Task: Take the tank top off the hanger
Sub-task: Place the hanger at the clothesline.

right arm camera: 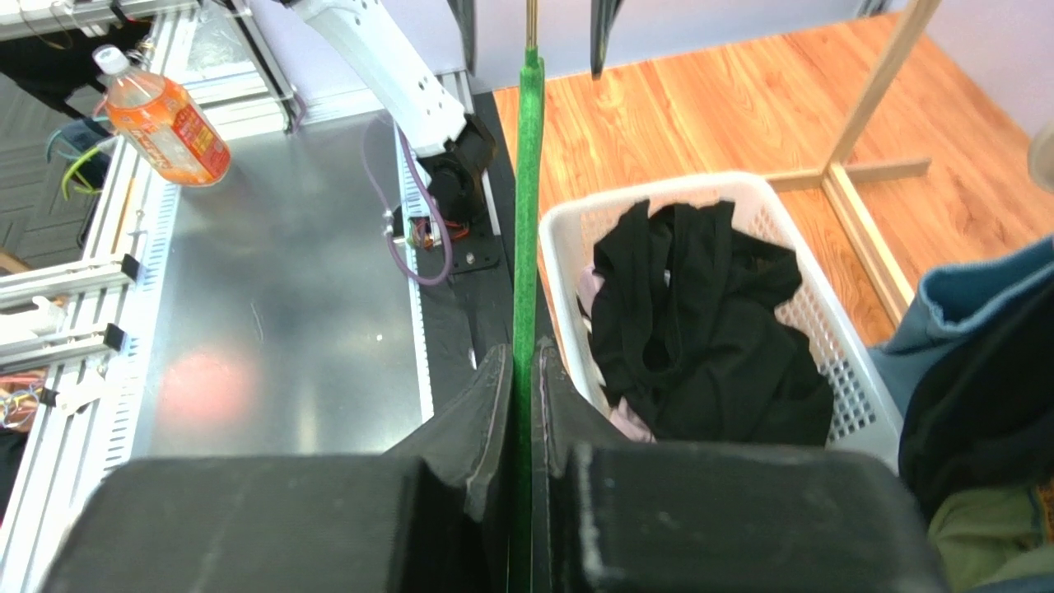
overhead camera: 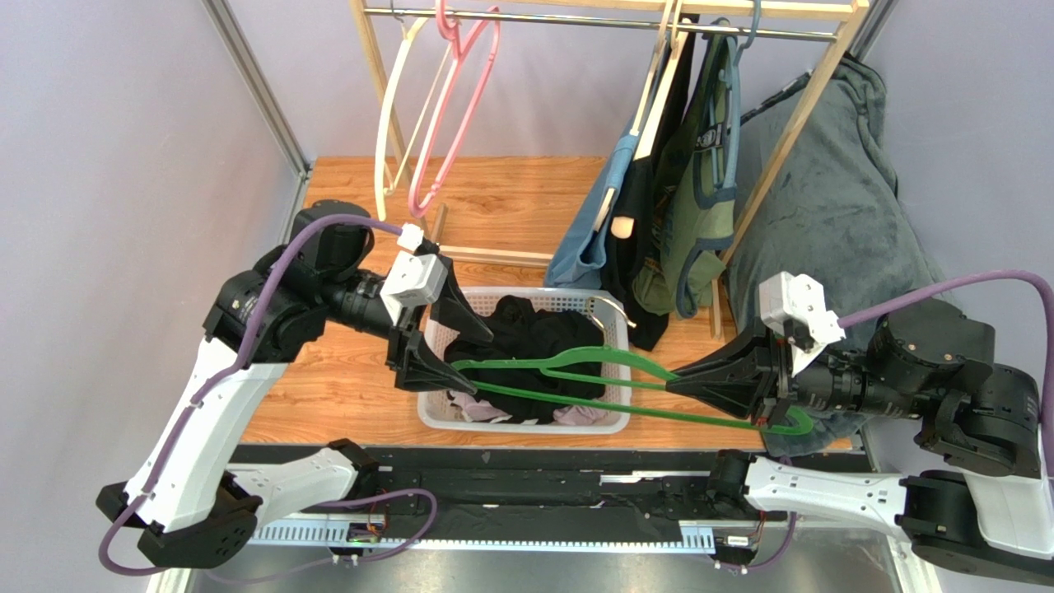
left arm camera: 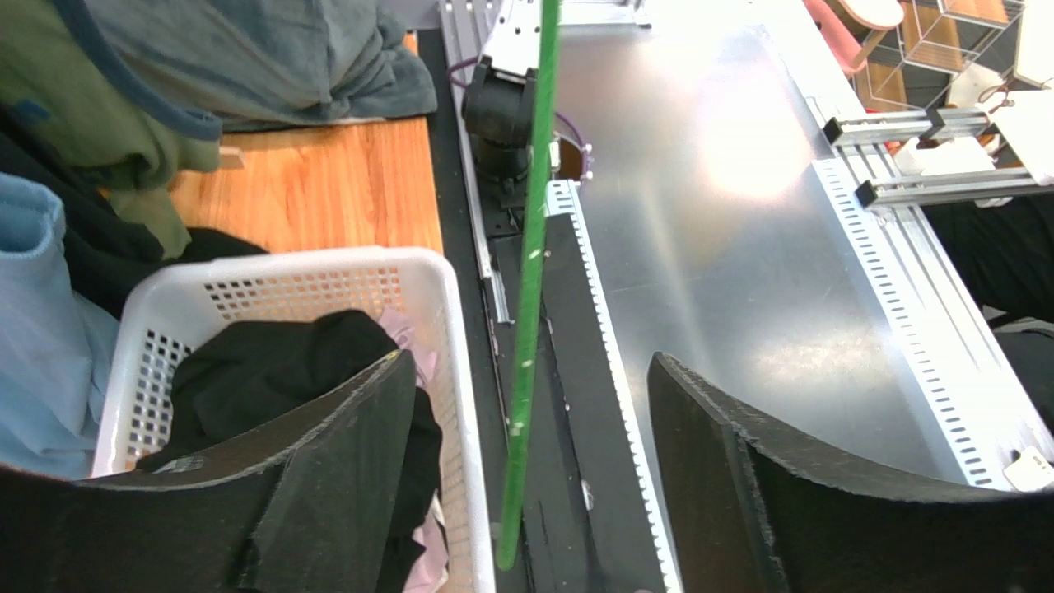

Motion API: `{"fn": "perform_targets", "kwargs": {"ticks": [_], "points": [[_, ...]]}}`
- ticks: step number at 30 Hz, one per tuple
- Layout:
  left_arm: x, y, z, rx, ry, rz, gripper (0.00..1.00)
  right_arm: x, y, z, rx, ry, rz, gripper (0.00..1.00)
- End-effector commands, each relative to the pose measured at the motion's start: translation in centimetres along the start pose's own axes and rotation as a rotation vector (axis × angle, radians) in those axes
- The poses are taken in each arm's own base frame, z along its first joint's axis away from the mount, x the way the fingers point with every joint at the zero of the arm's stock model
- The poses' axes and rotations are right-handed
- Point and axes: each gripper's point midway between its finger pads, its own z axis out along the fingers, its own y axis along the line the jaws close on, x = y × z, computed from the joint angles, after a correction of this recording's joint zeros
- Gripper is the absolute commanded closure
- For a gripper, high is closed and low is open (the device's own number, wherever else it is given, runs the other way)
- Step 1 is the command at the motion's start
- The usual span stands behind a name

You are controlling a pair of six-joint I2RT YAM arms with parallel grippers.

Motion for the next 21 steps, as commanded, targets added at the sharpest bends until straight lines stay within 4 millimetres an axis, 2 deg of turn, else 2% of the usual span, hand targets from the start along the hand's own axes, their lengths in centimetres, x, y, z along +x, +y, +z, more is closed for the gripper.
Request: {"fn": "perform_targets", "kwargs": {"ticks": [1, 5, 8, 9, 14, 18, 21], "points": [[-1.4, -1.2, -0.5, 0.003, -0.034, 0.07, 0.29, -3.5, 0.7, 0.5, -0.047, -0.122, -0.049, 1.0], [-1.6, -1.2, -0.4, 0.014, -0.037, 0.068, 0.3, -3.8, 0.6, 1.1, -0.05, -0.129, -0.054, 1.0], [-1.4, -1.3, -0.3, 0.023, -0.037, 0.061, 0.52, -4.1, 0.3, 1.2, -0.037, -0.144, -0.062, 1.0], [-1.4, -1.4, -0.3, 0.026, -0.037, 0.055, 0.64, -4.3, 0.2, 1.2, -0.027, -0.151, -0.065, 1.0], [-1.2, -1.6, -0.3, 0.018, -0.034, 0.058, 0.72, -4.4, -0.2, 1.3, -0.008, -0.162, -0.072, 1.0], [-1.4, -1.2, -0.4, -0.008, -0.028, 0.073, 1.0, -4.0, -0.5, 1.7, 0.004, -0.149, -0.063, 1.0], [-1.8, -0.6, -0.8, -0.062, -0.021, 0.097, 1.0, -3.8, -0.7, 1.5, 0.017, -0.148, -0.053, 1.0]]}}
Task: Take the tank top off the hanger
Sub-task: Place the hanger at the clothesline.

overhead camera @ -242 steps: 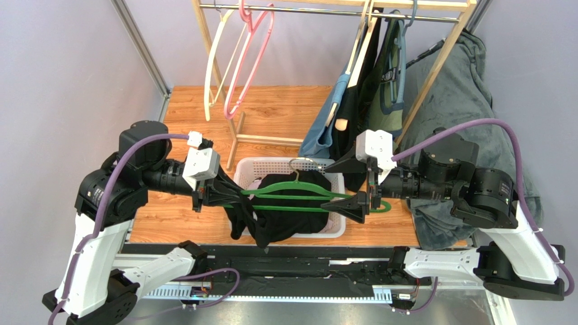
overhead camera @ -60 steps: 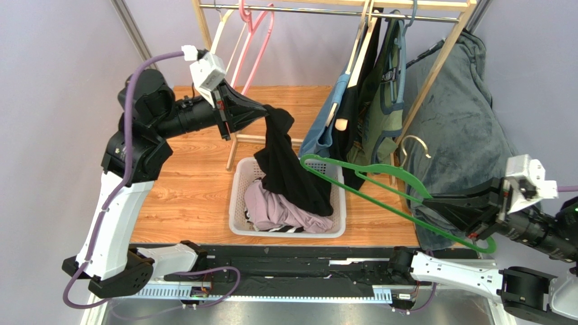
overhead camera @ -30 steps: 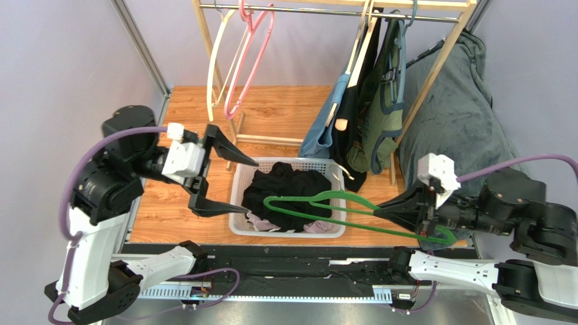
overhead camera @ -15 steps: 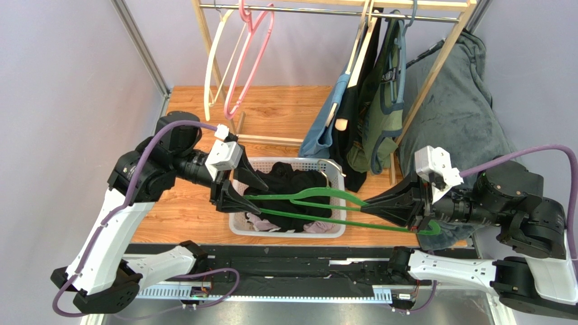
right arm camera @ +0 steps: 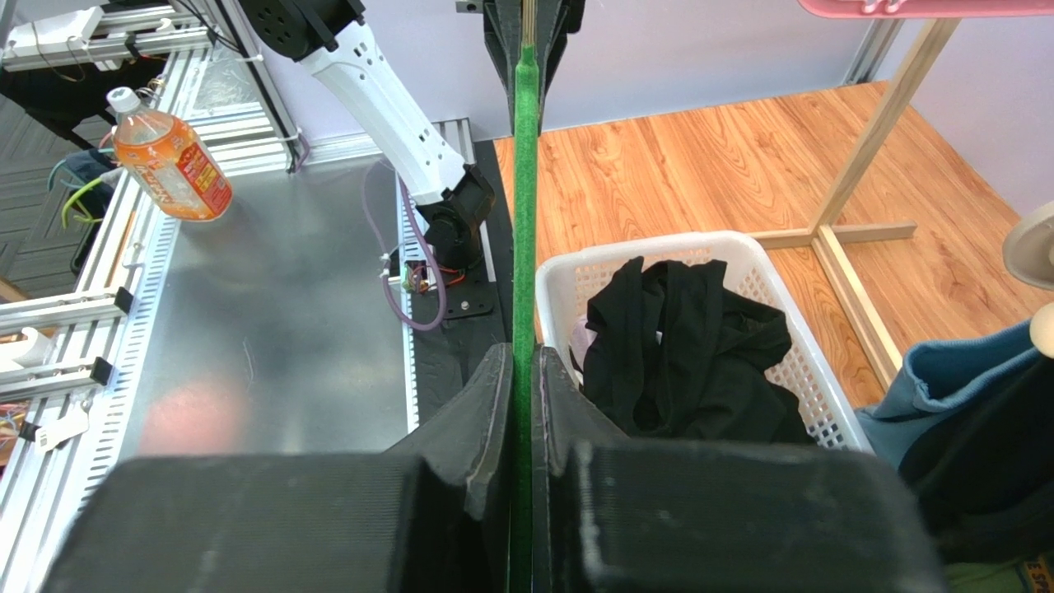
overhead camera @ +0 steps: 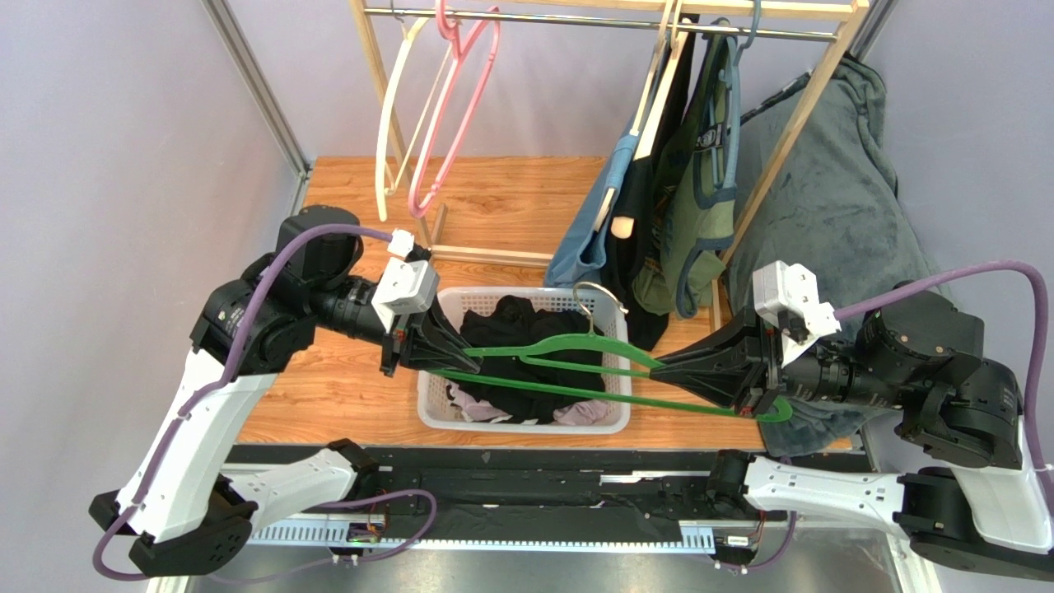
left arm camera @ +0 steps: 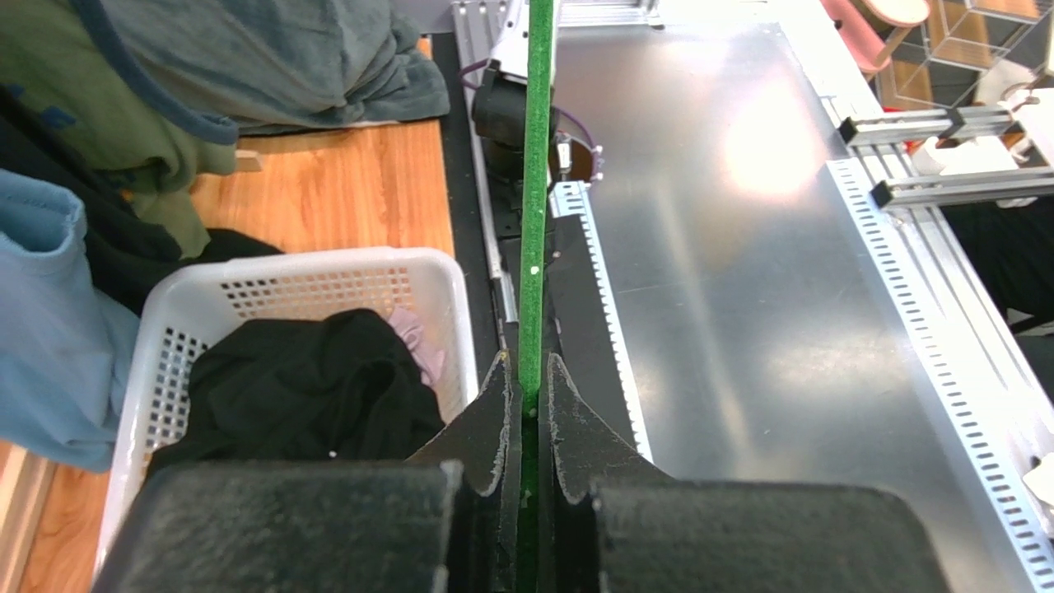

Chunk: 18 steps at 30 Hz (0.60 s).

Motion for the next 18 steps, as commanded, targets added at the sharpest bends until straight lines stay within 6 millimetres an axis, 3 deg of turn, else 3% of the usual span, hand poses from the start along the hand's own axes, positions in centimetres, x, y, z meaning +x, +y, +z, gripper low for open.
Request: {"fn": "perform_targets", "kwargs": {"ticks": [1, 5, 6, 7, 12, 14, 15, 18], "points": [[-1.7, 0.2, -0.8, -0.064, -0.017, 0.086, 1.0, -1.5, -0.7, -0.1, 0.04, -0.072, -0.018, 1.0], [-2.9, -0.4, -1.8, -0.117, -0.03, 0.127, 1.0, -1.9, -1.4, -1.4, 0.1, -0.104, -0.018, 0.84], [-3.2, -0.8, -2.1, -0.124, -0.037, 0.146, 1.0, -2.1, -2.0, -2.0, 0.141, -0.121, -0.015, 0.72], [-3.7, -1.6, -2.7, -0.14, -0.044, 0.168, 1.0, -2.4, -2.3, -2.5, 0.165, -0.134, -0.016, 0.68], [-5.2, -4.3, -5.1, -0.213, -0.069, 0.285, 1.0, -4.7, -5.4, -7.7, 0.409, -0.291, -0.018, 0.49], [-5.7, -4.9, -6.2, -0.279, -0.08, 0.318, 1.0, -5.2, -6.4, -9.4, 0.489, -0.34, -0.012, 0.47], [-6.1, -5.0, -6.8, -0.321, -0.086, 0.332, 1.0, -5.9, -7.3, -11.3, 0.567, -0.402, 0.003, 0.47], [-6.7, -4.4, -8.6, -0.475, -0.089, 0.356, 1.0, -6.1, -9.0, -14.0, 0.705, -0.475, 0.032, 0.57]]}}
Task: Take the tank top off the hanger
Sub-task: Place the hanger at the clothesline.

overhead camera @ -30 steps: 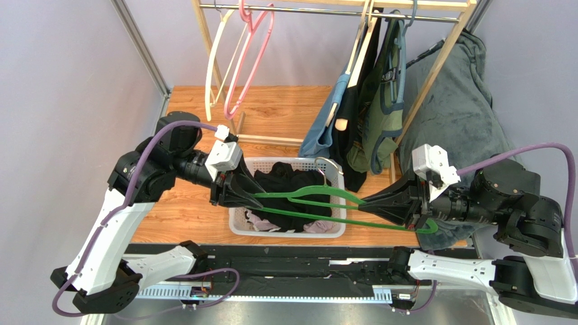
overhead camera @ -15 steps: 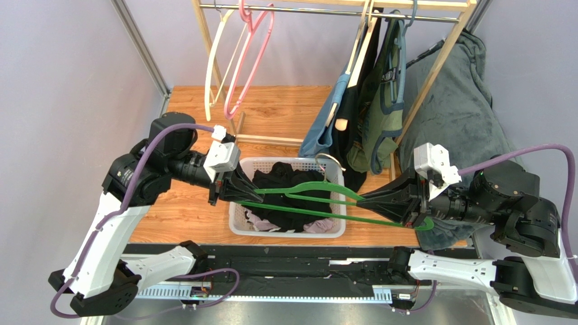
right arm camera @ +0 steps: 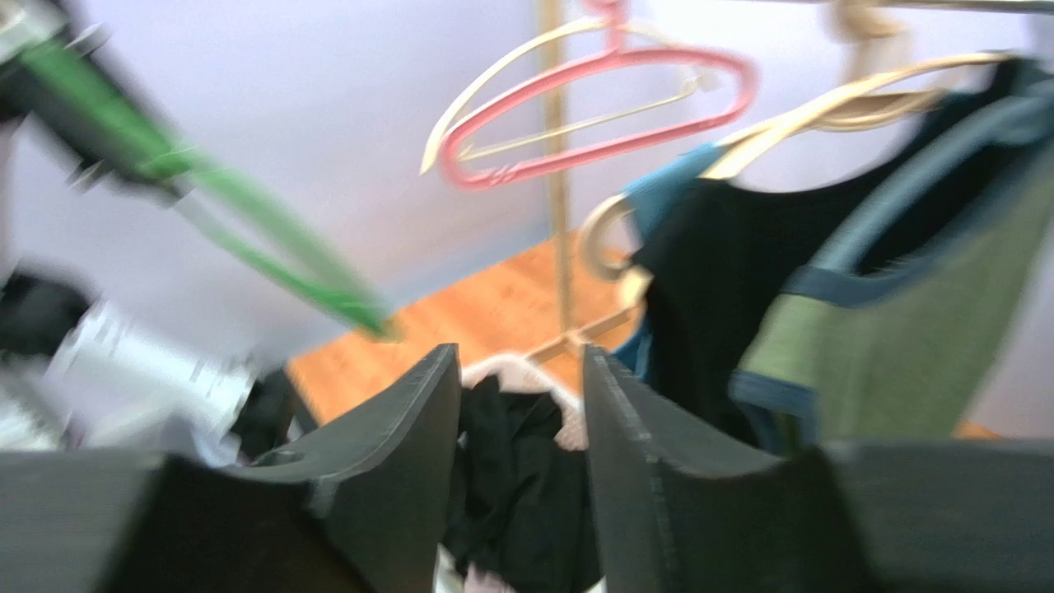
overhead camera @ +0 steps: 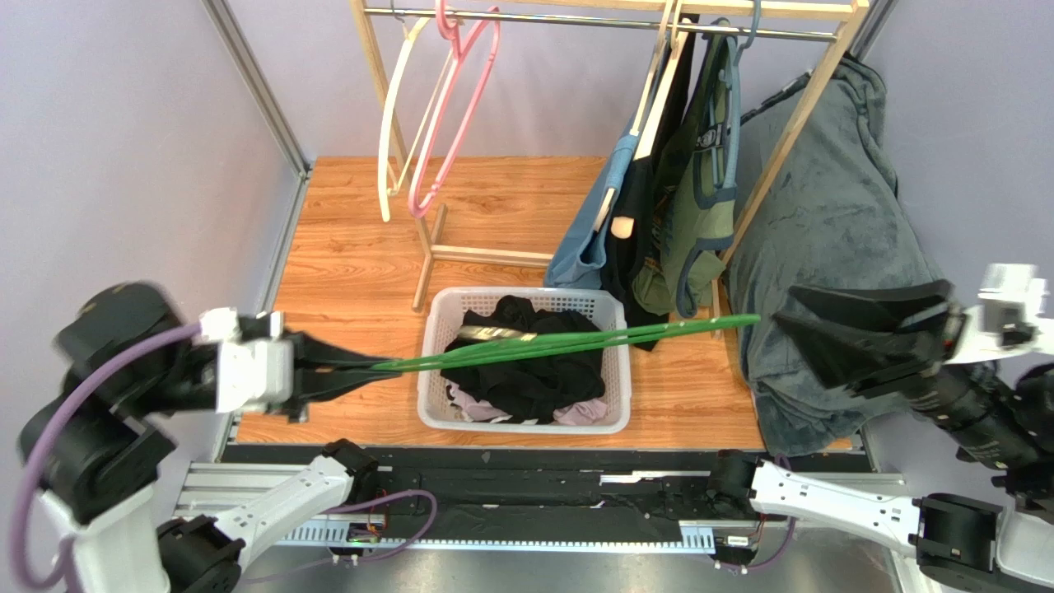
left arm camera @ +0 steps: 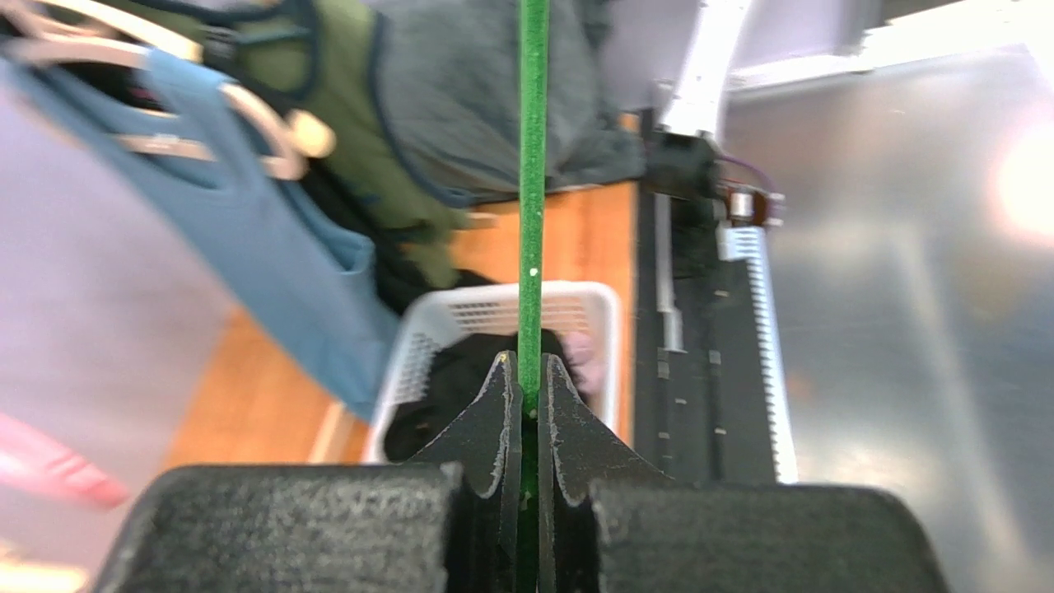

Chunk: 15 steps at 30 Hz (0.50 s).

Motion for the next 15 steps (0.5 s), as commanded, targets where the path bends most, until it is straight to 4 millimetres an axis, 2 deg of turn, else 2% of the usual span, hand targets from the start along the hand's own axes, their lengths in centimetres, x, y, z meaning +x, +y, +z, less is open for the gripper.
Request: {"fn": "perform_targets", "kwargs": {"ticks": [1, 5, 8, 9, 11, 13, 15], "points": [[-1.3, 1.5, -2.7, -0.226, 0.005, 0.082, 1.0, -2.7, -5.5, -1.9, 0.302, -0.146, 0.032, 0.58], [-2.0, 1.5, -4.4, -0.35, -0.012, 0.092, 1.0, -2.3, -6.6, -2.2, 0.374, -0.139, 0.043, 0.57], [-1.5, 2.1, -5.2, -0.455, -0.024, 0.039, 1.0, -1.9, -6.8, -1.8, 0.388, -0.114, 0.039, 0.54], [-0.5, 3.1, -4.8, -0.482, -0.015, 0.009, 1.0, -1.9, -6.7, -1.7, 0.386, -0.113, 0.046, 0.53], [1.0, 5.1, -5.5, -0.623, 0.001, -0.084, 1.0, -2.0, -6.5, -1.3, 0.38, -0.11, 0.05, 0.5], [3.5, 7.8, -5.5, -0.721, 0.065, -0.164, 1.0, -2.0, -6.3, -1.0, 0.367, -0.109, 0.05, 0.5], [4.8, 9.0, -5.1, -0.75, 0.09, -0.248, 1.0, -1.9, -5.9, -0.5, 0.349, -0.1, 0.046, 0.5]]}}
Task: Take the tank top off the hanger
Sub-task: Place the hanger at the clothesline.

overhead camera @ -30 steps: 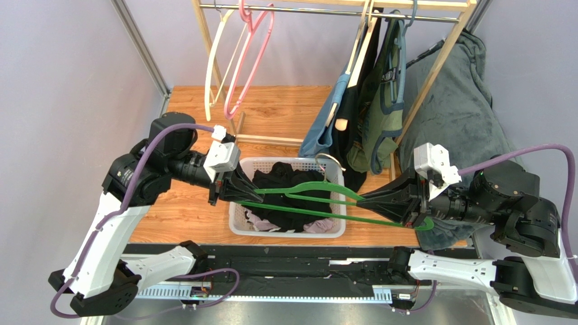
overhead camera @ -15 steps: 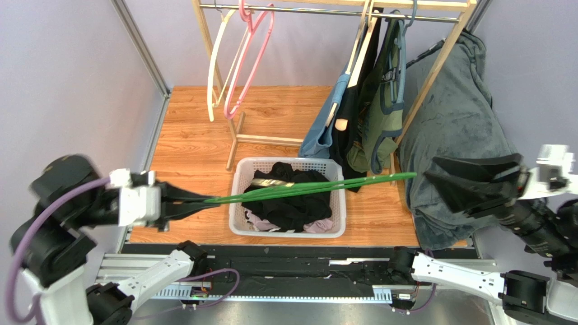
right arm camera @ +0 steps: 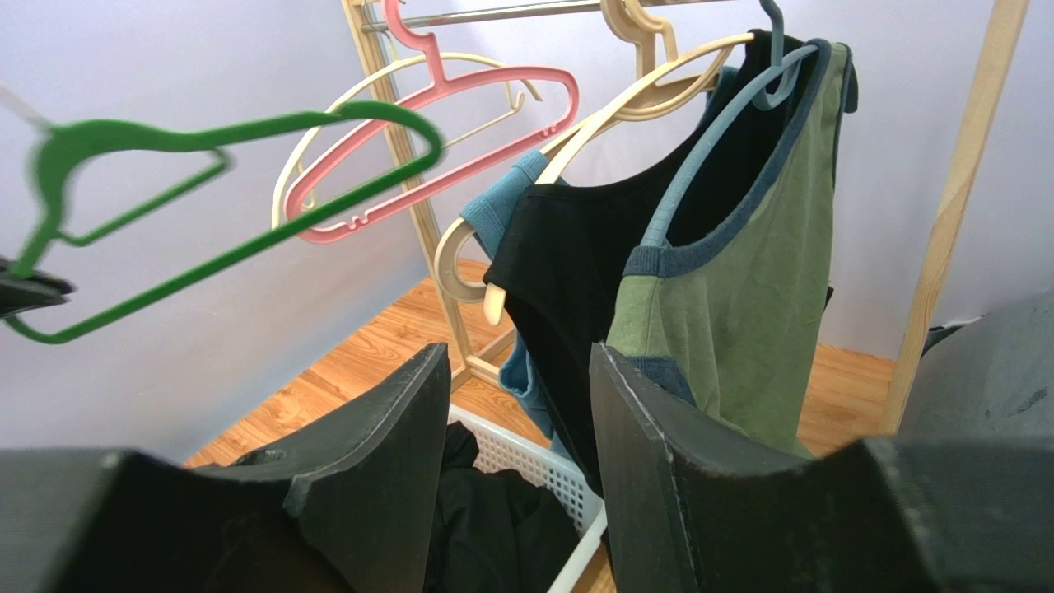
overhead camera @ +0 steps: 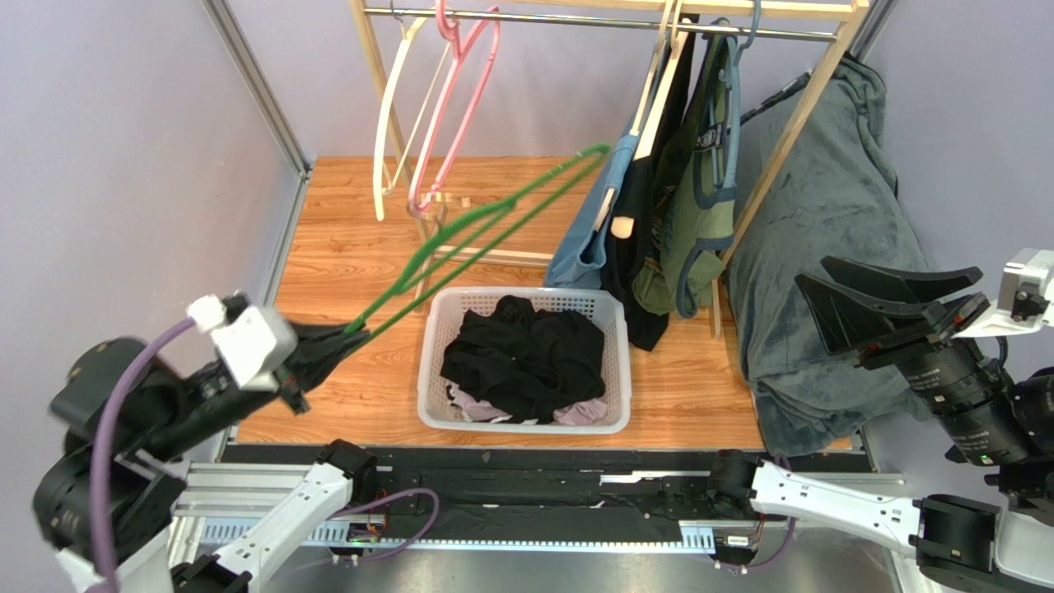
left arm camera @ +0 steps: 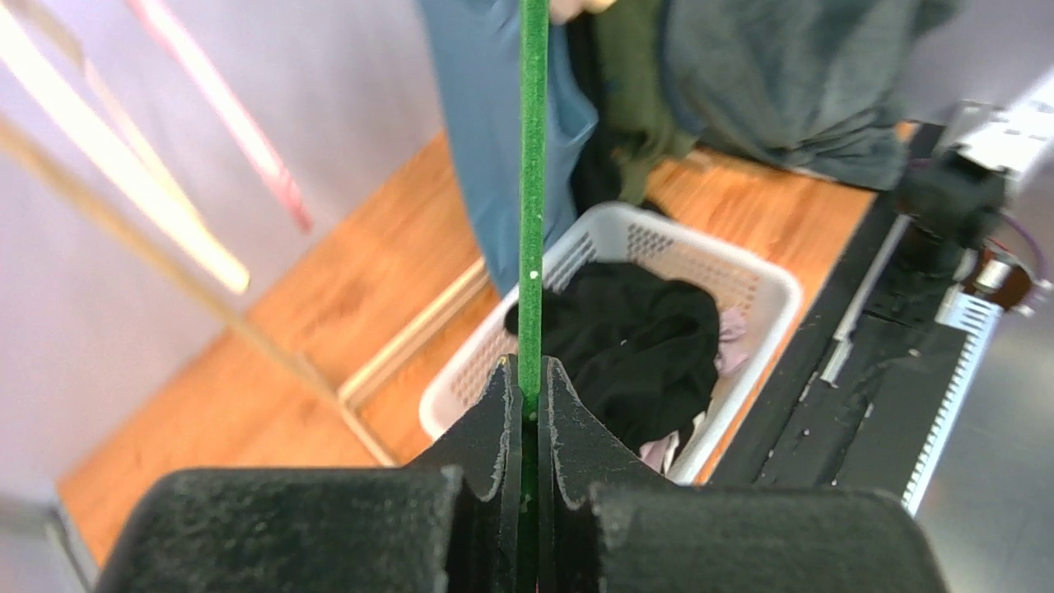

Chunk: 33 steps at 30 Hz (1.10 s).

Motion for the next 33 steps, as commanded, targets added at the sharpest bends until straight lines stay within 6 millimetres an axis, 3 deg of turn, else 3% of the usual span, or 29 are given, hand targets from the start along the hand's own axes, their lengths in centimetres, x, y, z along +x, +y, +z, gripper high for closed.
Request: {"fn": "perform_targets", "kwargs": {"ticks": [1, 8, 16, 17, 23, 27, 33], "points": [[2.2, 5.3, 3.7, -0.213, 0.095, -0.193, 1.0, -0.1, 1.0, 1.3, -0.004, 0.006, 0.029, 0.5], [2.5, 7.6, 7.4, -0.236, 0.181, -0.343, 1.0, 1.3, 2.7, 2.8, -0.046, 0.063, 0.017, 0.5], [-0.3, 8.7, 10.8, -0.187, 0.135, -0.441, 1.0, 1.6, 3.3, 3.8, -0.05, 0.078, -0.002, 0.5], [-1.3, 8.9, 10.8, -0.186, 0.112, -0.446, 1.0, 1.6, 3.4, 3.9, -0.052, 0.08, -0.003, 0.5], [-3.0, 11.5, 13.9, -0.217, 0.092, -0.486, 1.0, 2.3, 4.5, 5.0, -0.075, 0.114, -0.015, 0.5], [-2.9, 13.9, 16.0, -0.293, 0.102, -0.471, 1.0, 2.6, 5.0, 5.6, -0.08, 0.126, -0.013, 0.5], [-2.4, 15.2, 18.4, -0.32, 0.12, -0.445, 1.0, 2.9, 5.5, 6.2, -0.088, 0.14, -0.023, 0.5]]}}
